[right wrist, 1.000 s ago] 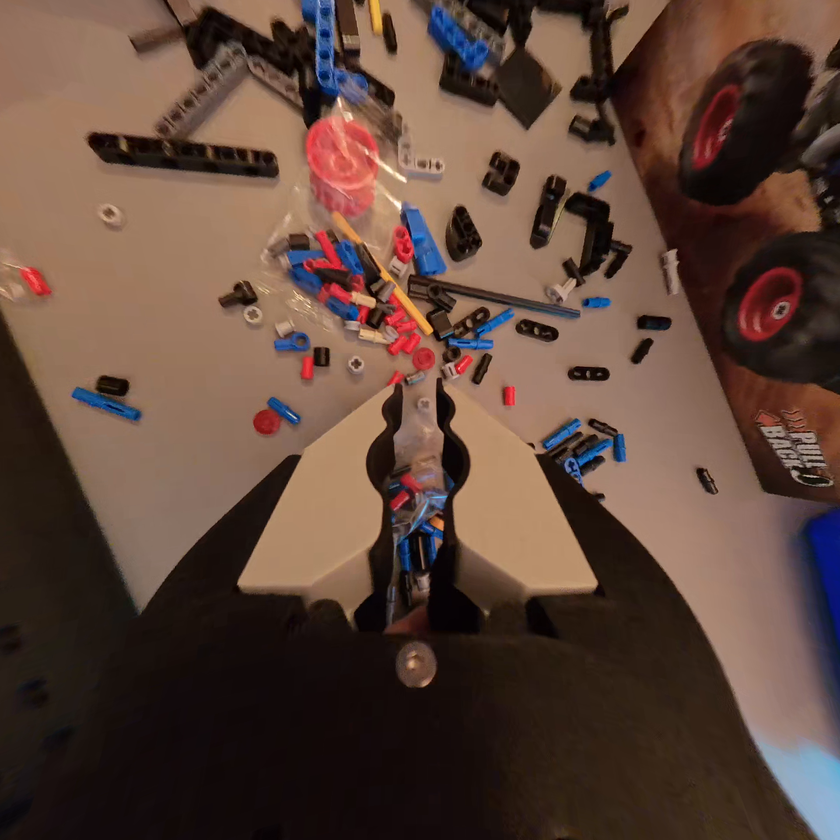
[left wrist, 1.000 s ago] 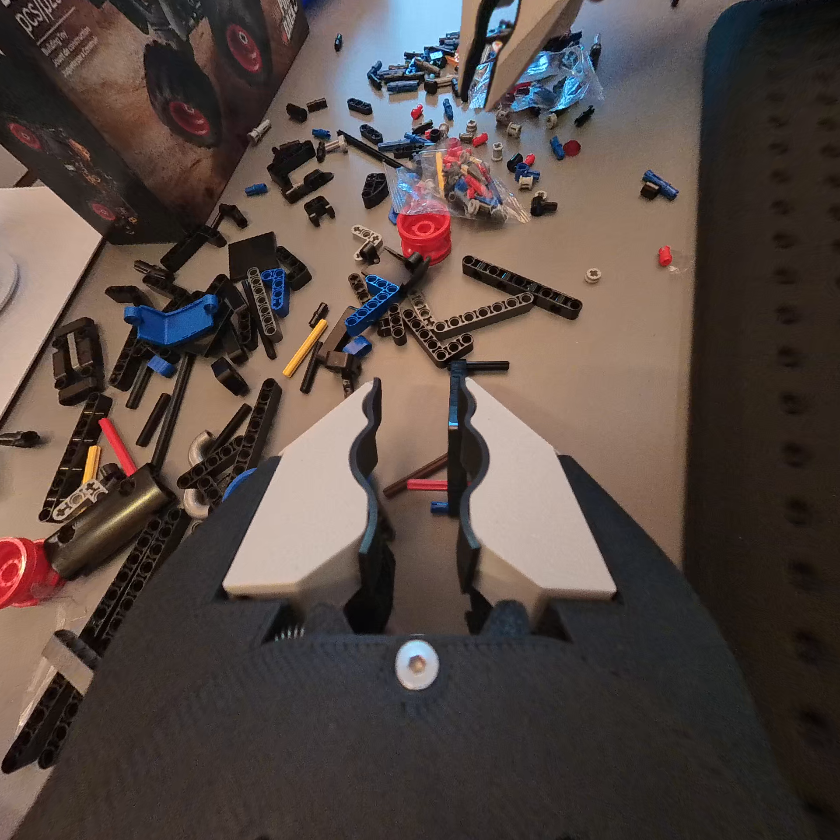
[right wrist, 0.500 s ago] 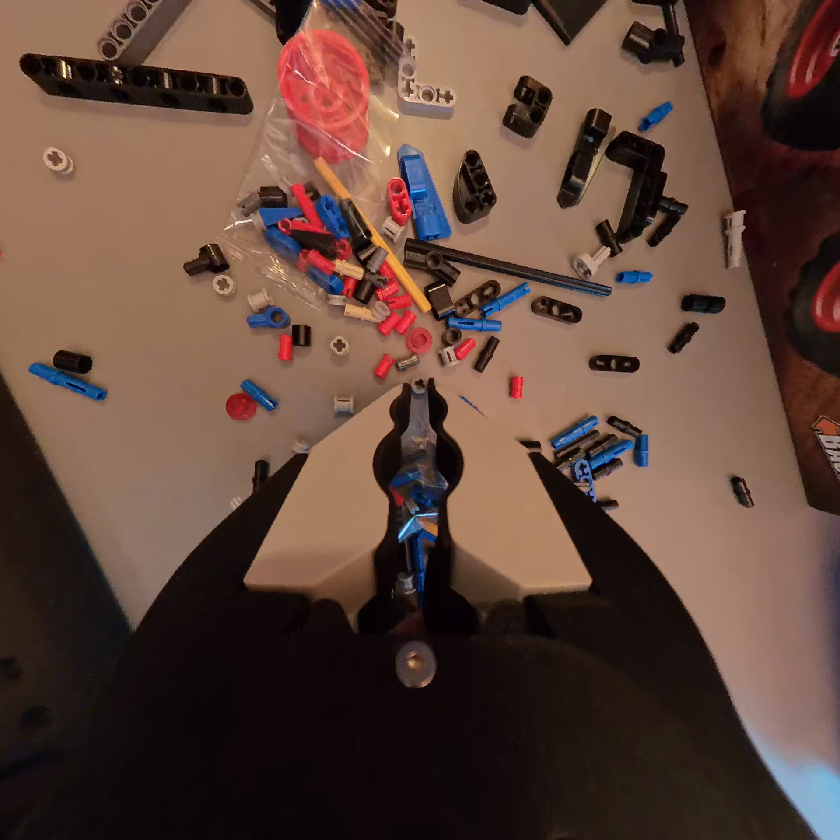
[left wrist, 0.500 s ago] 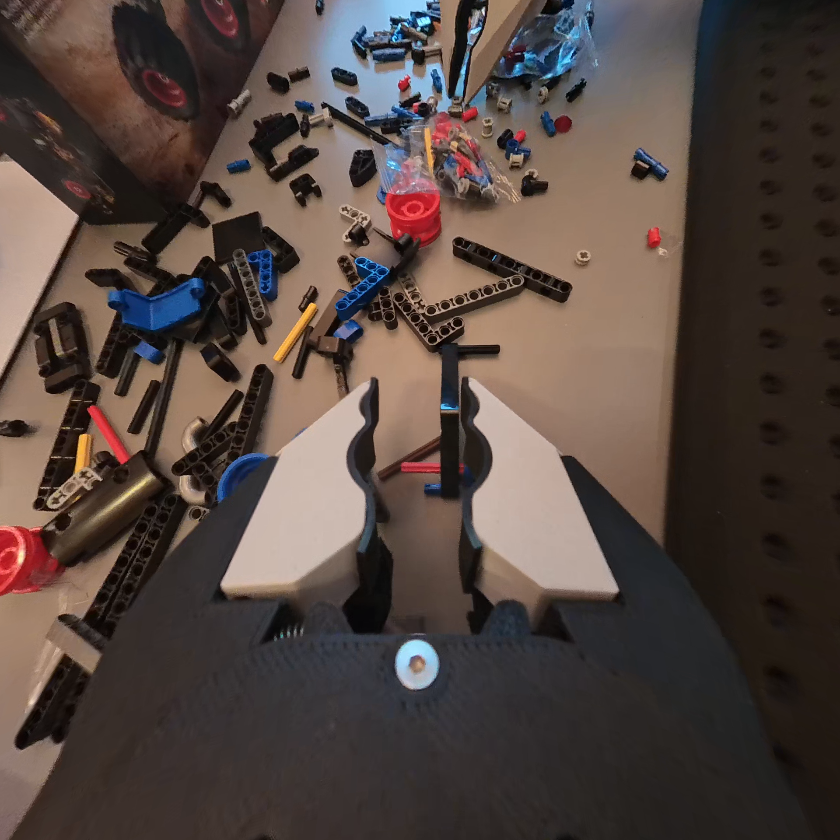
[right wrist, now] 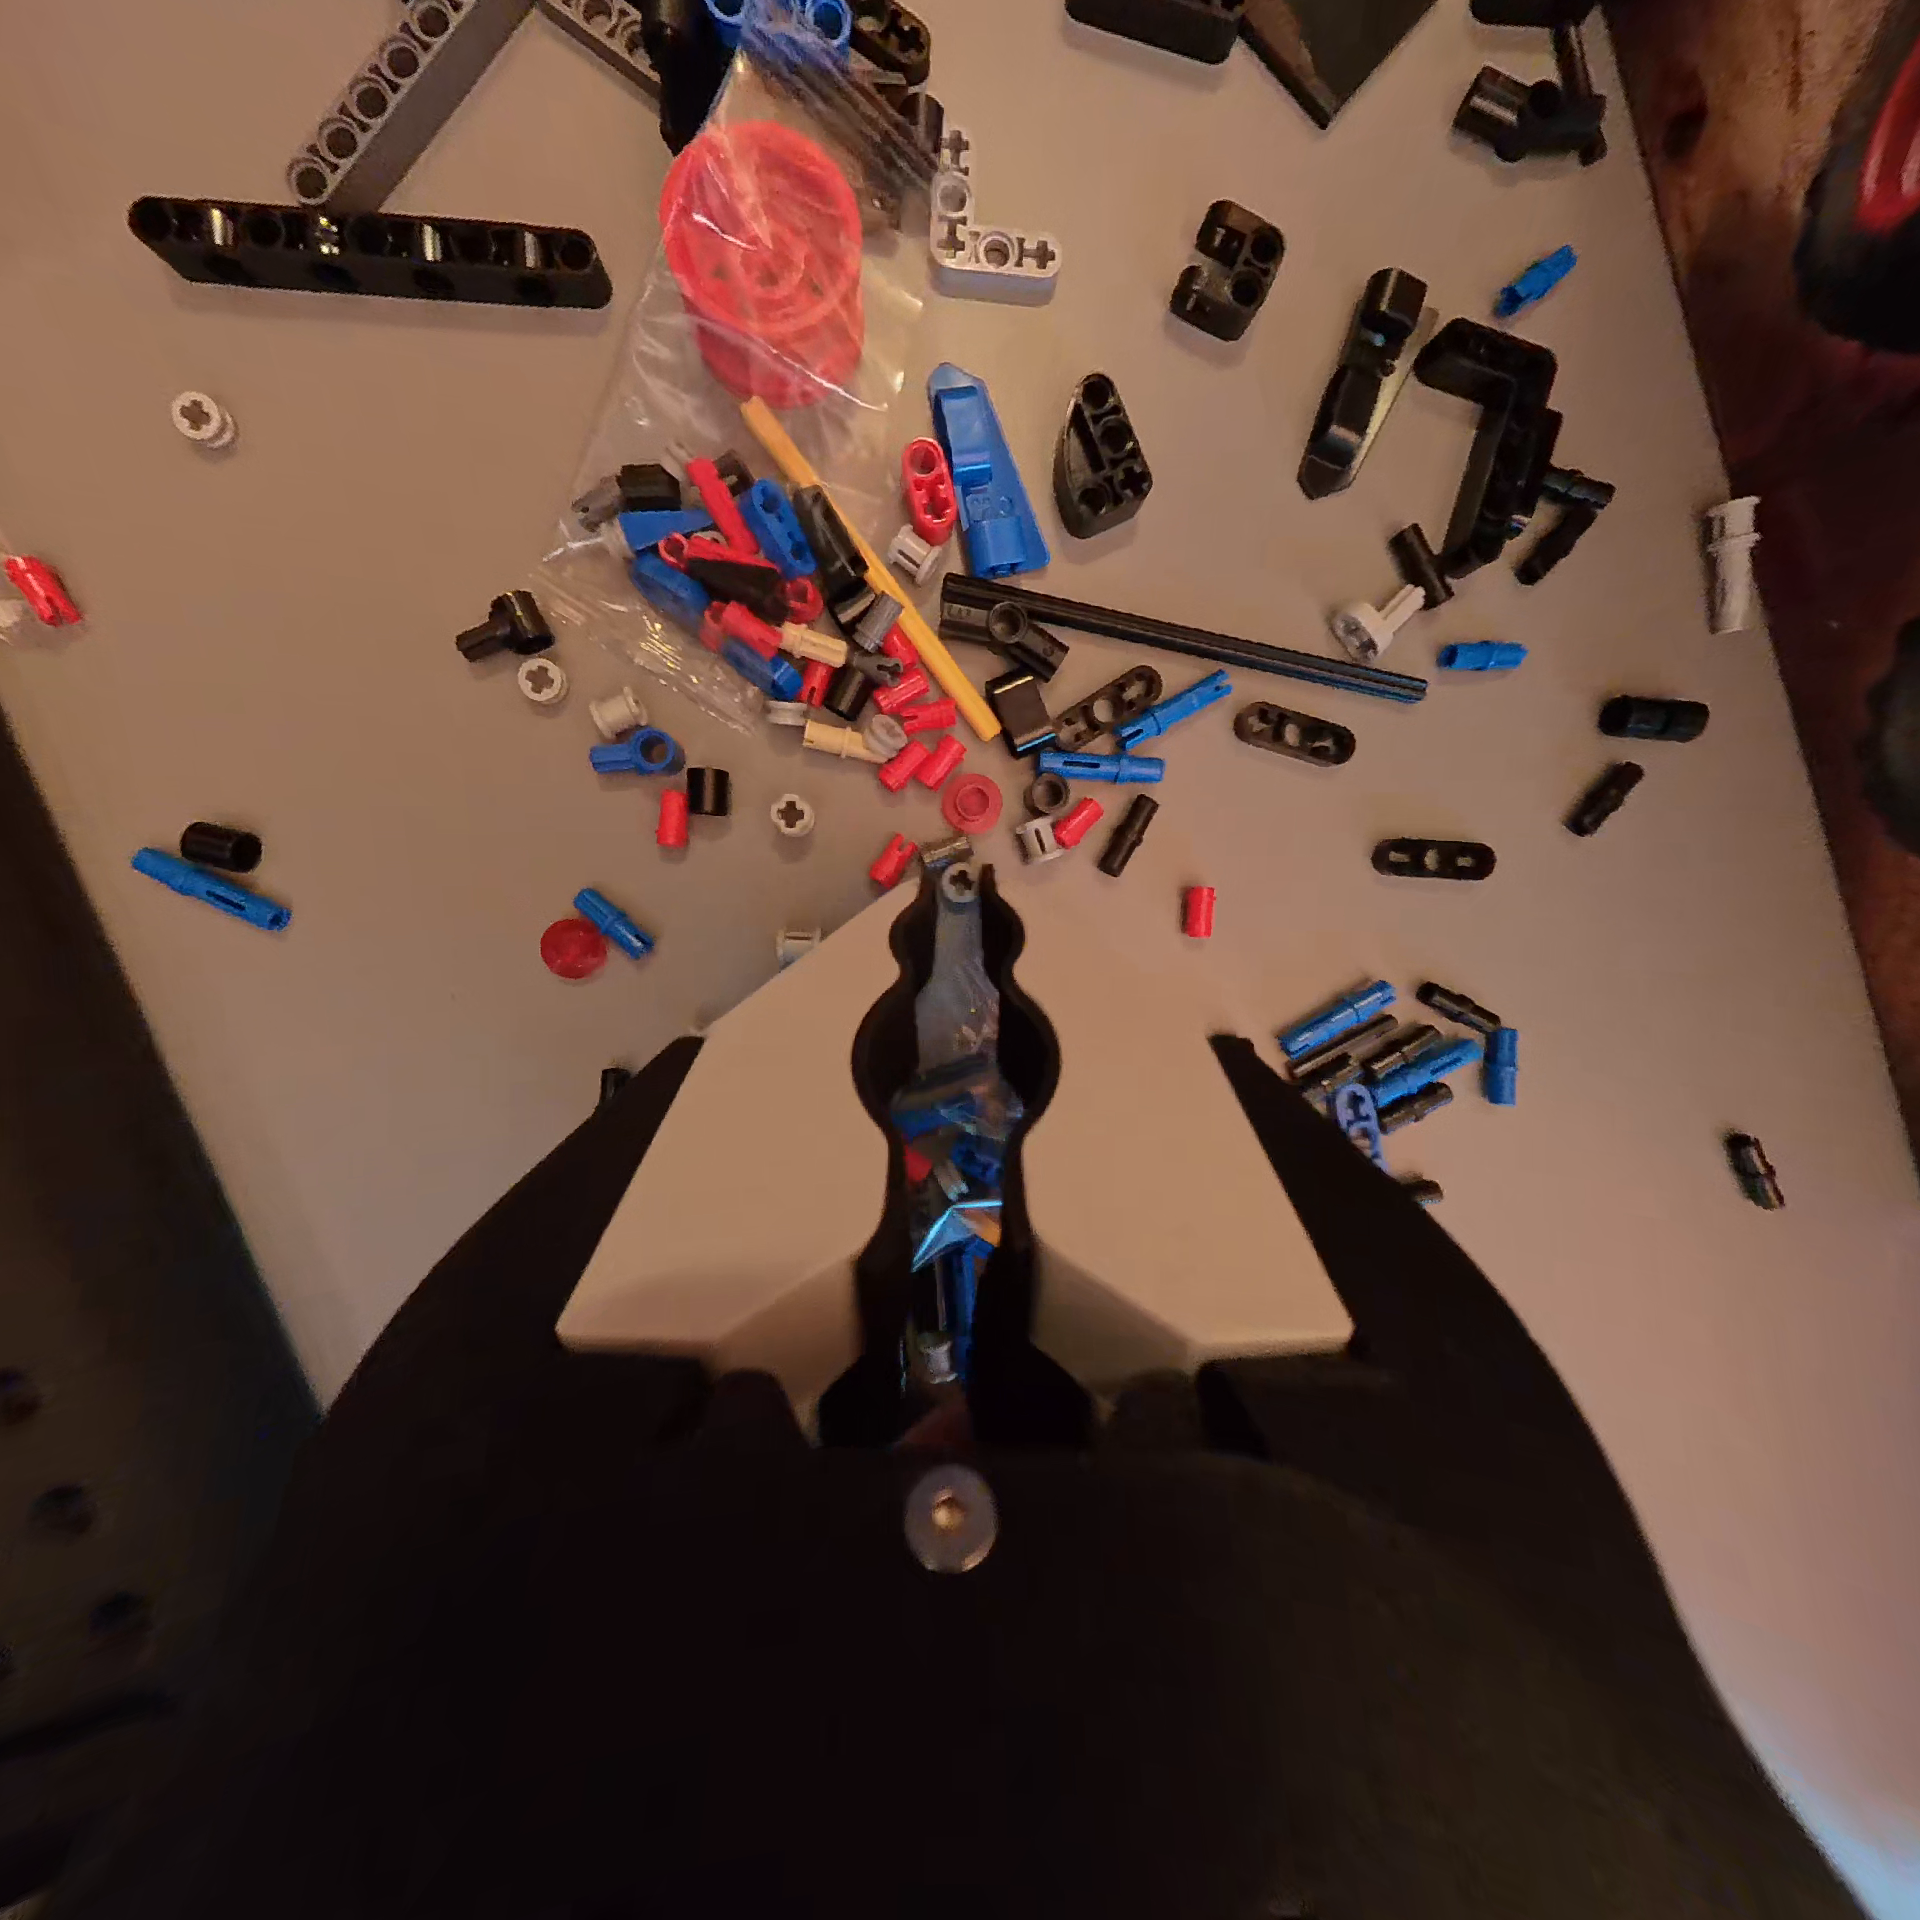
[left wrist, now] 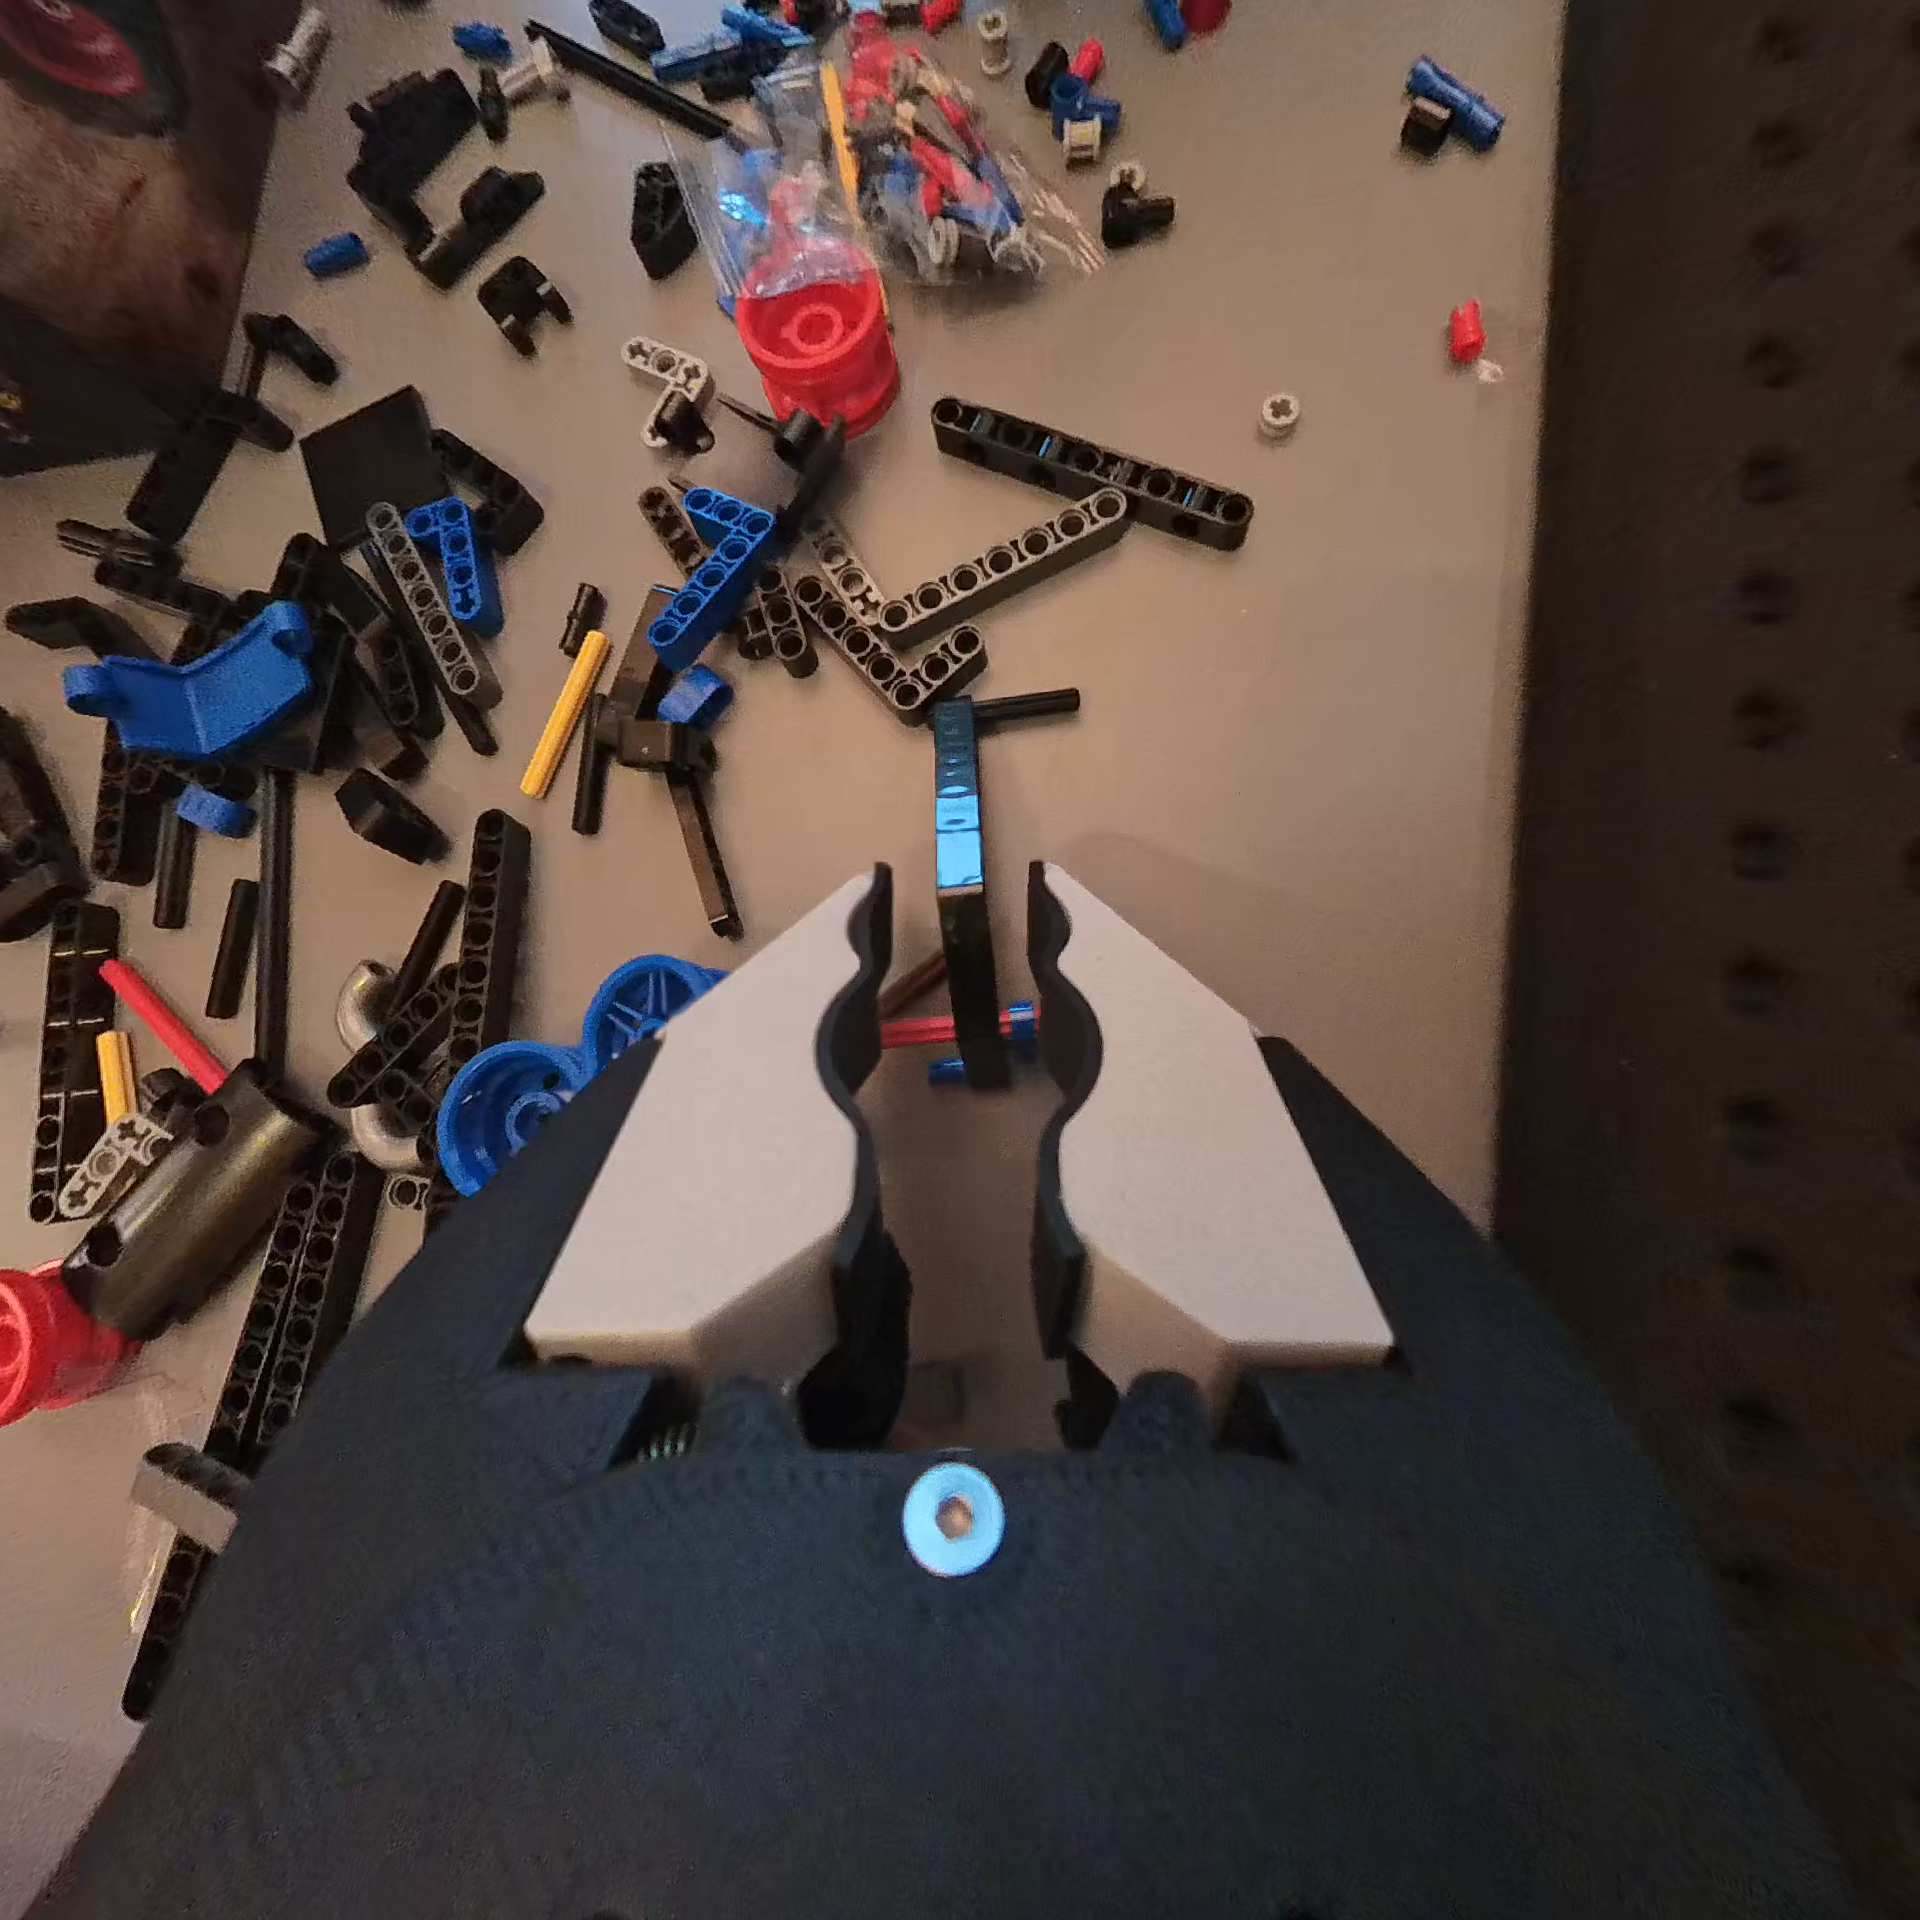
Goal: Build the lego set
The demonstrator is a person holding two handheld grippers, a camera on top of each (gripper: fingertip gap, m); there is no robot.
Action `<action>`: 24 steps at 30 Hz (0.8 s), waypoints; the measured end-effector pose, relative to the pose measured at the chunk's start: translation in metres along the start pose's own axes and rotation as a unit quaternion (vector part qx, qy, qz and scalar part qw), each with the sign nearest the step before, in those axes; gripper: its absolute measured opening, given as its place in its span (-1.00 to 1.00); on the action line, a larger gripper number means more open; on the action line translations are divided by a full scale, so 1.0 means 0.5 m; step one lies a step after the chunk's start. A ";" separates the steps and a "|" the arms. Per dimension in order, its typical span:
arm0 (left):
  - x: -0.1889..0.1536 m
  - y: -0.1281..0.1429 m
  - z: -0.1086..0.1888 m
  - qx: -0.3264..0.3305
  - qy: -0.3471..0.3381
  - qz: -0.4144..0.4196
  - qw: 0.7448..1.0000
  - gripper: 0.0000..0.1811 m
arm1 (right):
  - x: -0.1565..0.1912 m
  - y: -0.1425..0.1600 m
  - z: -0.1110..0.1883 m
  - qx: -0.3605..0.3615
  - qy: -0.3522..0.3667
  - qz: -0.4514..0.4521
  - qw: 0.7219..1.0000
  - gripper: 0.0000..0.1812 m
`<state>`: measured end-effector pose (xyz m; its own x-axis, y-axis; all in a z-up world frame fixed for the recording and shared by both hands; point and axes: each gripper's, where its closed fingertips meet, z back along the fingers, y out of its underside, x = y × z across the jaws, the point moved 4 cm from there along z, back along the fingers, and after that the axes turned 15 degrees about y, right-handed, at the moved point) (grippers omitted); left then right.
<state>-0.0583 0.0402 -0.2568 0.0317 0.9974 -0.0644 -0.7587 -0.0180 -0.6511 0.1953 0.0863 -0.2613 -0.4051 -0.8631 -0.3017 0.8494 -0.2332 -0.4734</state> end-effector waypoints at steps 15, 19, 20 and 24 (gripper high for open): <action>0.024 -0.034 0.027 -0.079 -0.042 0.059 0.994 -0.95 | 0.019 -0.111 0.103 -0.161 0.080 -0.025 0.983 -0.95; 0.022 -0.068 0.041 -0.155 -0.036 0.098 0.982 -0.95 | 0.087 -0.205 0.132 -0.251 0.120 -0.013 0.960 -0.95; 0.021 -0.078 0.044 -0.174 -0.036 0.105 0.978 -0.95 | 0.104 -0.225 0.133 -0.269 0.128 -0.012 0.954 -0.95; 0.014 -0.117 0.052 -0.254 -0.007 0.147 0.956 -0.95 | 0.146 -0.269 0.116 -0.313 0.174 -0.006 0.934 -0.96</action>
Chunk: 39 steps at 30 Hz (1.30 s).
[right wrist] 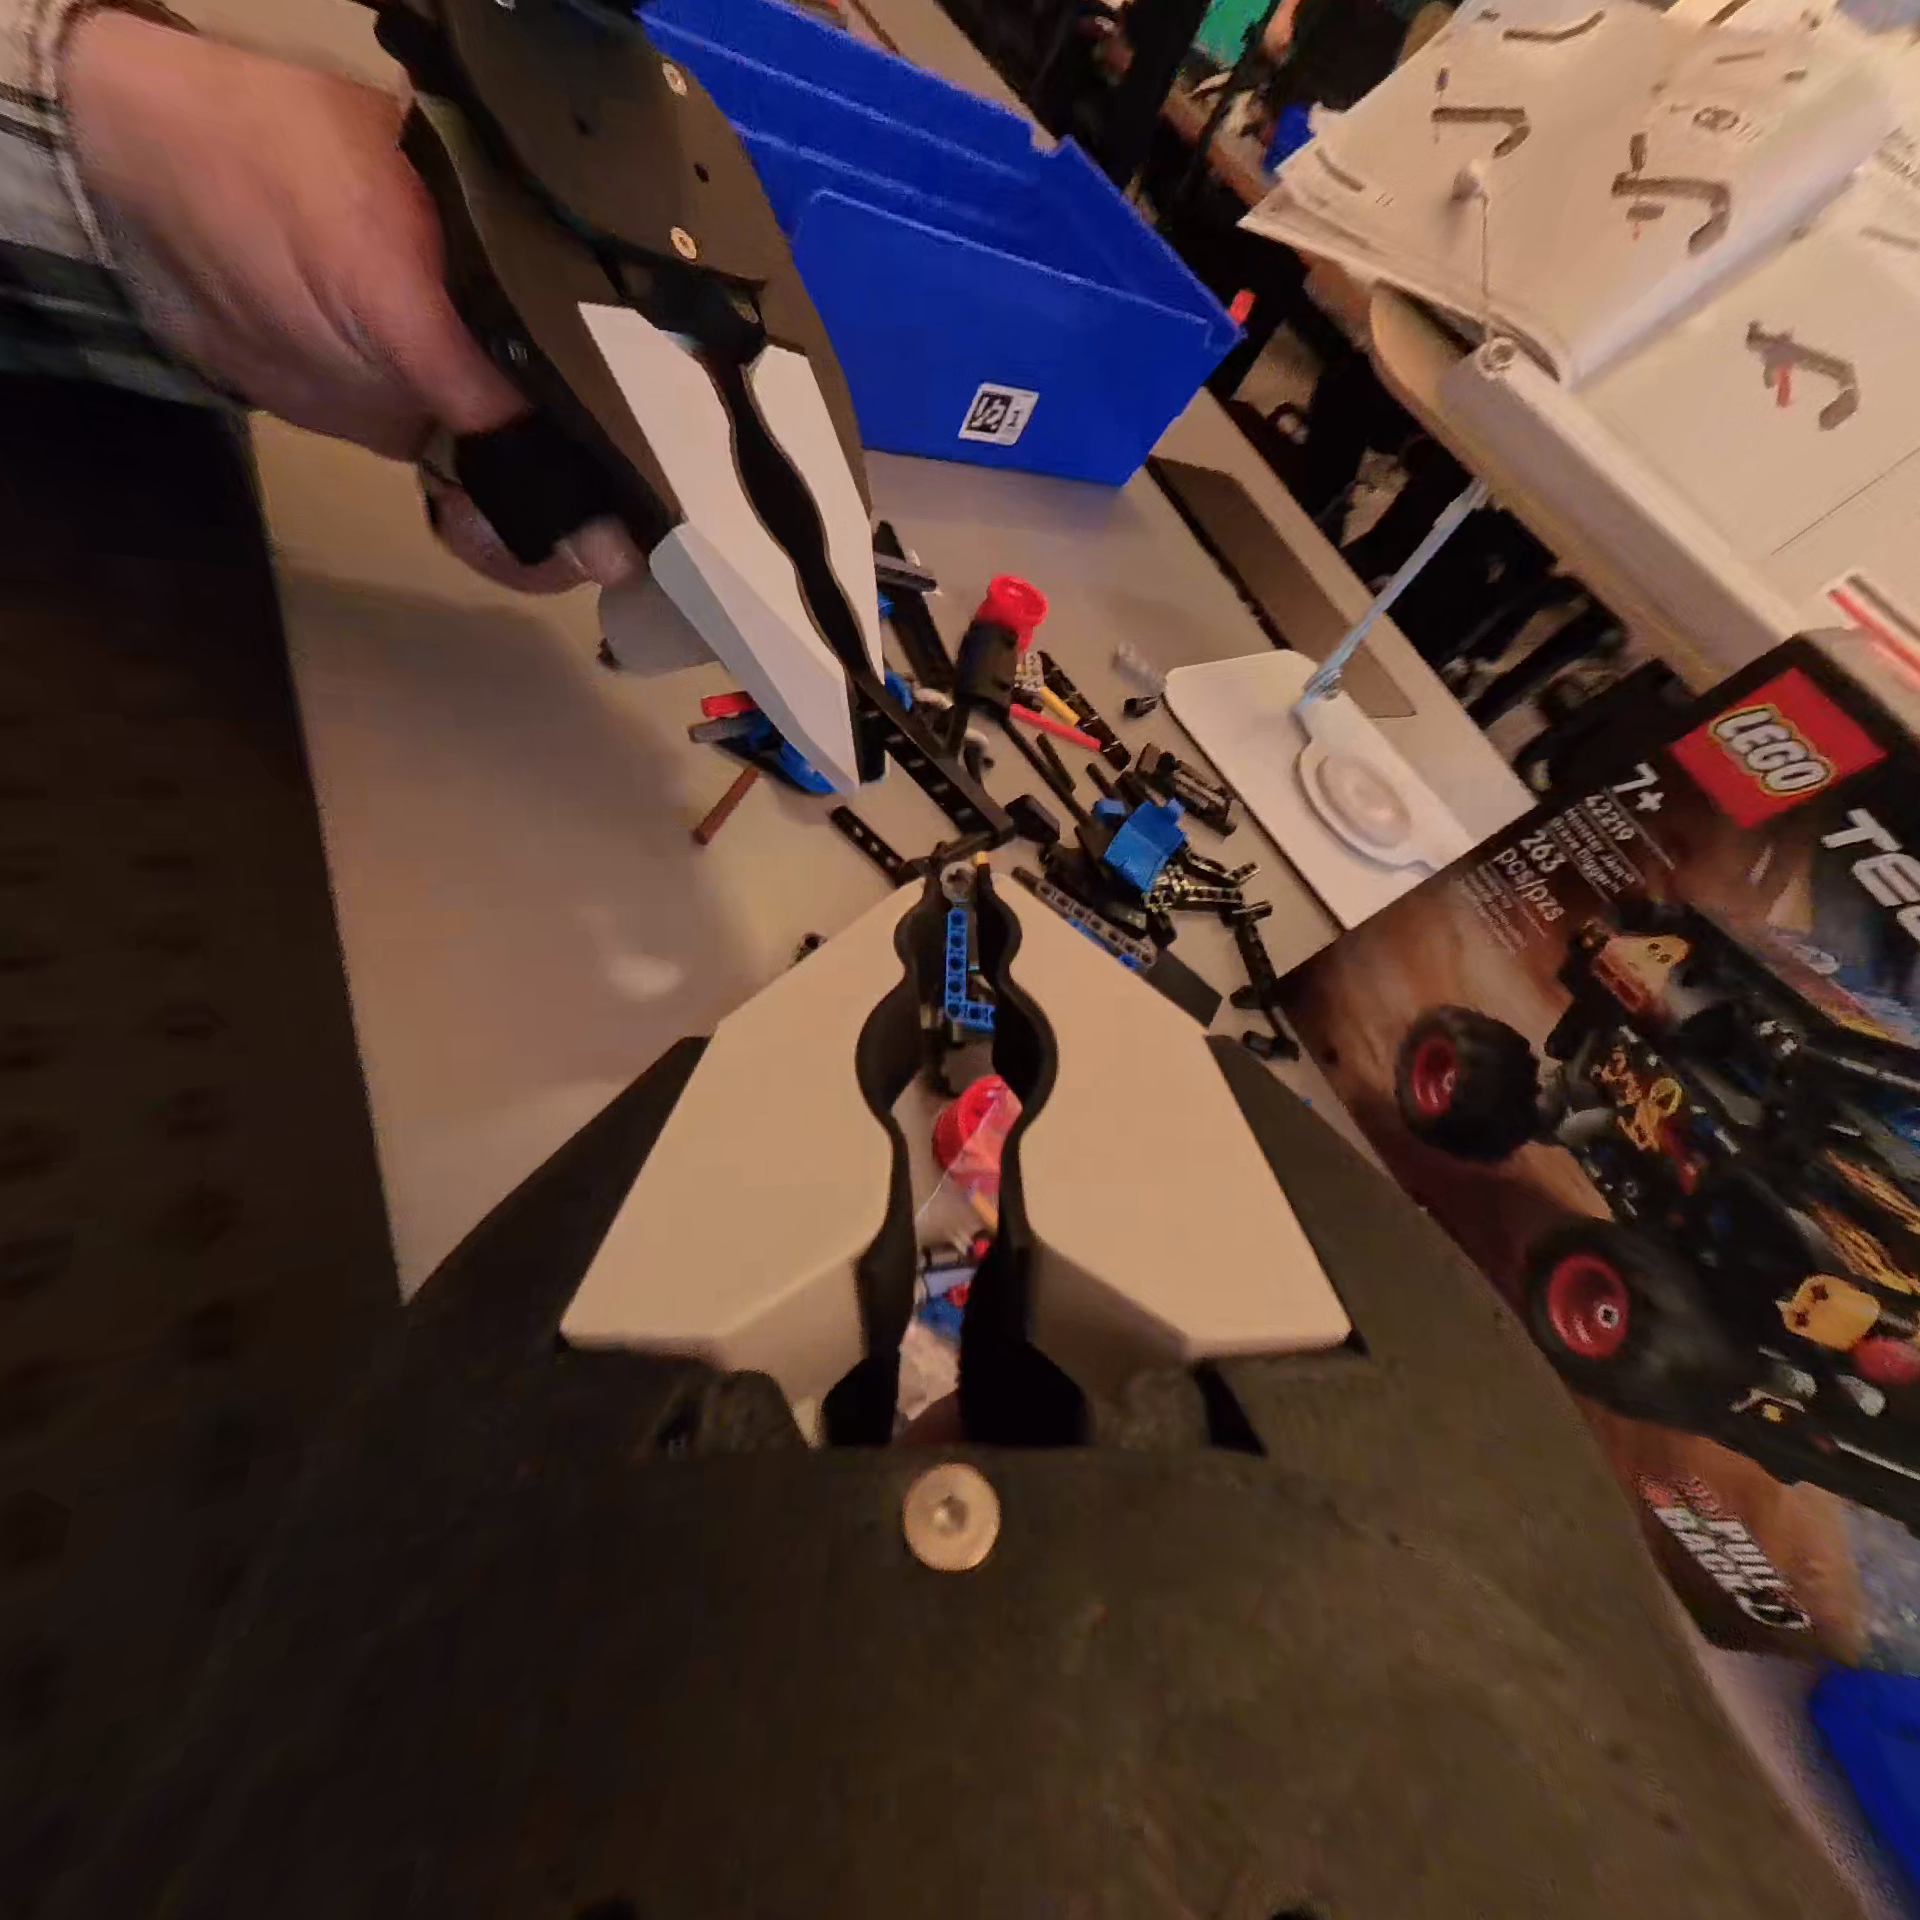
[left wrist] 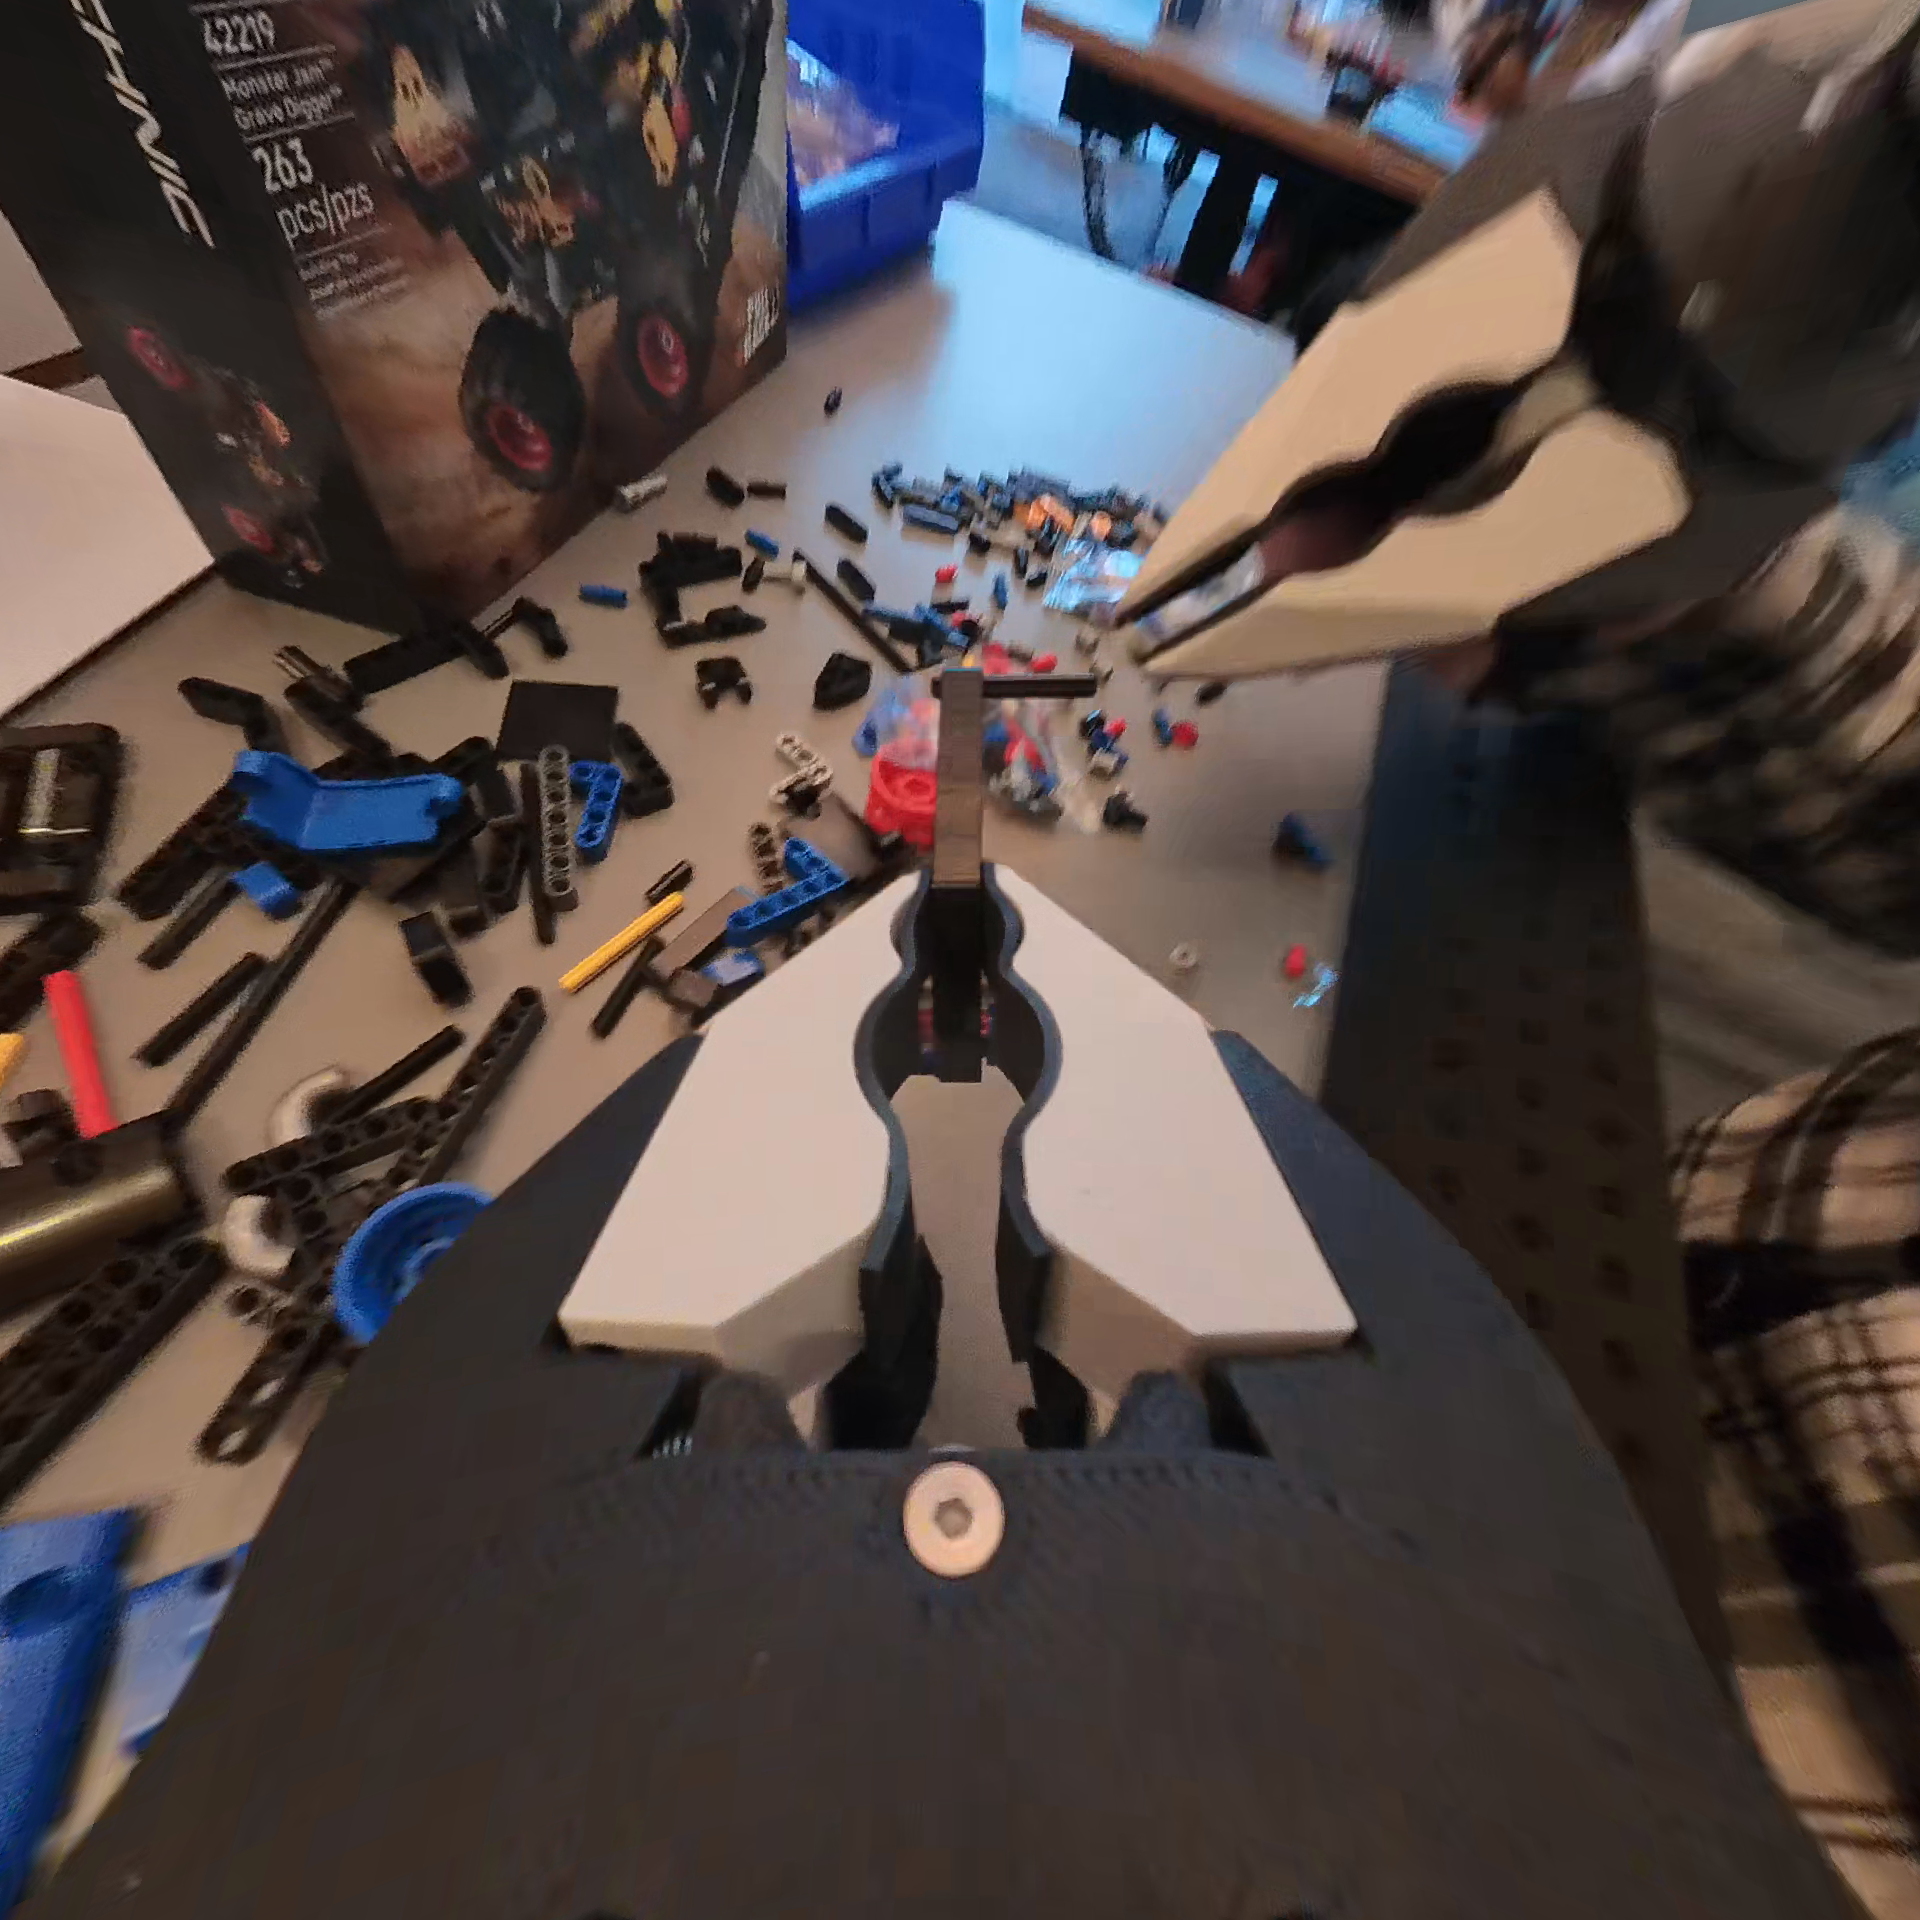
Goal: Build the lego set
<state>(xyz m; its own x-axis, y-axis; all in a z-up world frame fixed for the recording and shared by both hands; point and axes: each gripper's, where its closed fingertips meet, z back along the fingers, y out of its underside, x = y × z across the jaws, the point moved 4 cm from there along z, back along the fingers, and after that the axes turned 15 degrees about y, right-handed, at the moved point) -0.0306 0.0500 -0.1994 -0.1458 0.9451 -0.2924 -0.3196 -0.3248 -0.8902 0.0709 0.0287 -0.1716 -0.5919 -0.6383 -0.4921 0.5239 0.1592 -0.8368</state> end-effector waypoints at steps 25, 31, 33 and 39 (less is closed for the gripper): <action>0.003 -0.020 -0.018 -0.083 0.029 0.077 0.993 -0.95 | -0.011 -0.002 -0.012 -0.029 0.107 0.034 0.993 -0.95; 0.000 -0.027 -0.020 -0.118 0.057 0.111 0.985 -0.95 | -0.016 -0.007 -0.008 -0.049 0.129 0.032 0.990 -0.96; -0.002 -0.028 -0.021 -0.131 0.071 0.127 0.981 -0.95 | -0.019 -0.011 -0.006 -0.059 0.131 0.027 0.989 -0.96; -0.005 -0.036 -0.019 -0.167 0.110 0.161 0.967 -0.95 | -0.026 -0.020 0.000 -0.080 0.141 0.021 0.986 -0.96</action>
